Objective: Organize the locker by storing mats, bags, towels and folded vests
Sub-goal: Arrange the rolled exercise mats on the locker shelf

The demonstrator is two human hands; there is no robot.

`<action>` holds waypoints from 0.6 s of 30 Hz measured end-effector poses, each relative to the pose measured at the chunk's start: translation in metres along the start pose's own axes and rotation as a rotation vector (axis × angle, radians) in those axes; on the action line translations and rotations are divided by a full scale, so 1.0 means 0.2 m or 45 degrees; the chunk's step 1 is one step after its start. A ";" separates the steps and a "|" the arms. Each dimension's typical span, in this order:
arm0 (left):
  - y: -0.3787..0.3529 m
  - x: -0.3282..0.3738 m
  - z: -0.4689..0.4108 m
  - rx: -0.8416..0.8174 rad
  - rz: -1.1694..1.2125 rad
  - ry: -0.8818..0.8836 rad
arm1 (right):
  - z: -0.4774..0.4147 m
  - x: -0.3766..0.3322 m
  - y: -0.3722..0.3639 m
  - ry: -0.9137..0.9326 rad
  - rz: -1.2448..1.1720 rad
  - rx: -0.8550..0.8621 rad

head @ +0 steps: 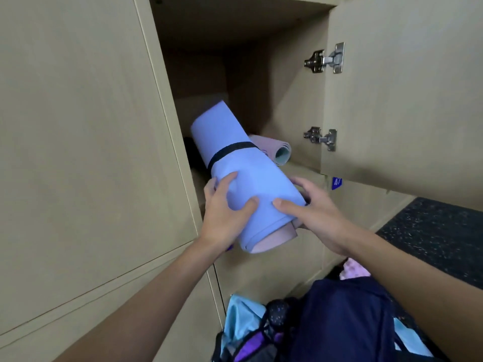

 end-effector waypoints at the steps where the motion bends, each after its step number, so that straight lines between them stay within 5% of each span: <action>1: 0.02 -0.03 -0.01 0.004 -0.039 0.016 | -0.04 0.01 -0.02 -0.002 -0.002 -0.027; 11: -0.02 -0.10 -0.10 -0.101 -0.484 0.017 | -0.47 0.10 -0.21 -0.039 -0.069 -0.198; 18: 0.01 -0.16 -0.23 0.015 -0.577 0.049 | -0.62 0.14 -0.18 -0.102 0.198 -0.488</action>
Point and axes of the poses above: each hand's wrist, its own z-axis away from the middle knuckle, its own y-axis out of the back of the hand, x = y × z, the point moved 8 cm from there along -z, towards the middle knuckle, and after that the axes turned 11 degrees about -x, right-handed, at the moved point
